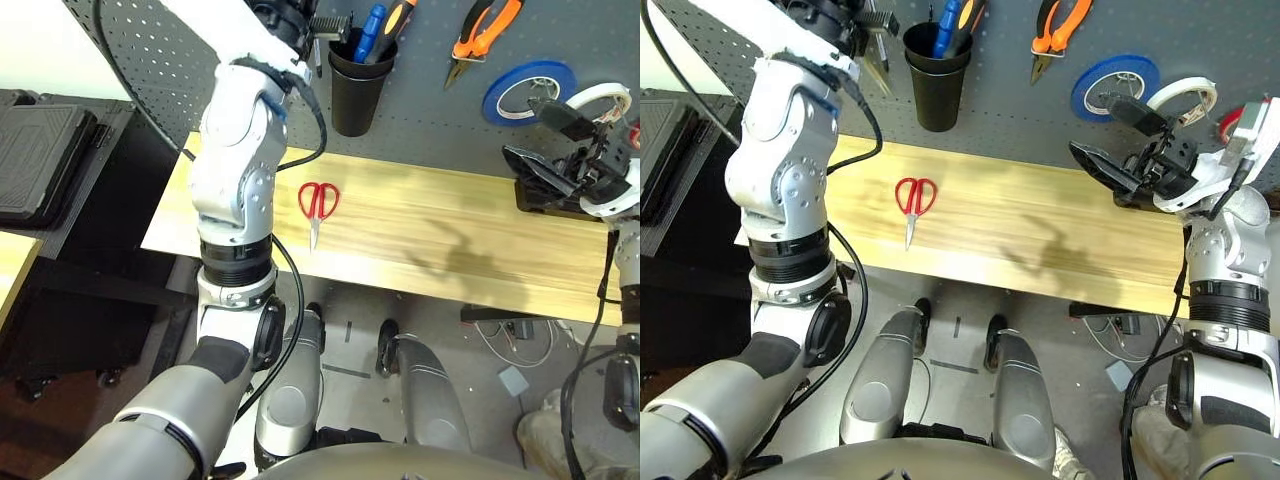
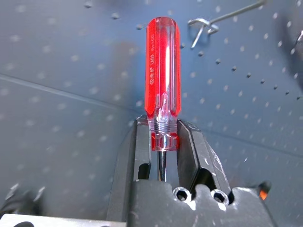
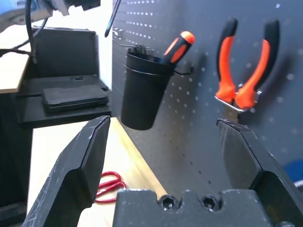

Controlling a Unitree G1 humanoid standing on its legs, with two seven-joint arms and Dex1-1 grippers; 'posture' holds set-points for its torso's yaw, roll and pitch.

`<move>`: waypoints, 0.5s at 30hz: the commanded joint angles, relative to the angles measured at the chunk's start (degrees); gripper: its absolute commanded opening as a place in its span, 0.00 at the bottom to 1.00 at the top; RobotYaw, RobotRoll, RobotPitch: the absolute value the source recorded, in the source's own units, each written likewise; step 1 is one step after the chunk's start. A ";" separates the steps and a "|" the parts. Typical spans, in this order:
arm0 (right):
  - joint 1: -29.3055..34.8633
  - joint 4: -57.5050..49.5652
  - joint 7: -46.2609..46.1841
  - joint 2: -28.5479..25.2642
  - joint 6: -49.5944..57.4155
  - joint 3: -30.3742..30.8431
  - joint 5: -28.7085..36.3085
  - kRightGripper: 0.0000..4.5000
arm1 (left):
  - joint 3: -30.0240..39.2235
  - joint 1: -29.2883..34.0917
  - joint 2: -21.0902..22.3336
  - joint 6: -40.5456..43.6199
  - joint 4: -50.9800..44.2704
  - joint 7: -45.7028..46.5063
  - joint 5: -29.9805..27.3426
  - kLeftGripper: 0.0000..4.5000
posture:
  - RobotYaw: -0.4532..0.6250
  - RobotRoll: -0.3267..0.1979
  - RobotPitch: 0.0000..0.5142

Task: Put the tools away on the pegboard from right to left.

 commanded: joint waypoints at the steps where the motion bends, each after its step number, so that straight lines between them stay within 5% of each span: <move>1: 0.24 -0.03 -1.50 1.56 -2.72 -0.26 -1.79 1.00 | 0.57 -2.88 -0.84 -4.80 5.64 -0.66 -0.58 0.18 | 0.61 0.62 0.48; 14: -1.24 -0.18 -5.61 6.73 -7.46 1.10 -5.13 1.00 | -0.44 -7.00 -0.12 -21.46 30.51 -3.77 3.02 0.18 | 0.60 0.62 0.50; 15: -1.12 -0.36 -5.72 6.92 -7.44 1.21 -5.17 1.00 | -0.58 -6.95 -0.26 -21.47 30.82 -4.26 2.86 0.26 | 0.60 0.62 0.50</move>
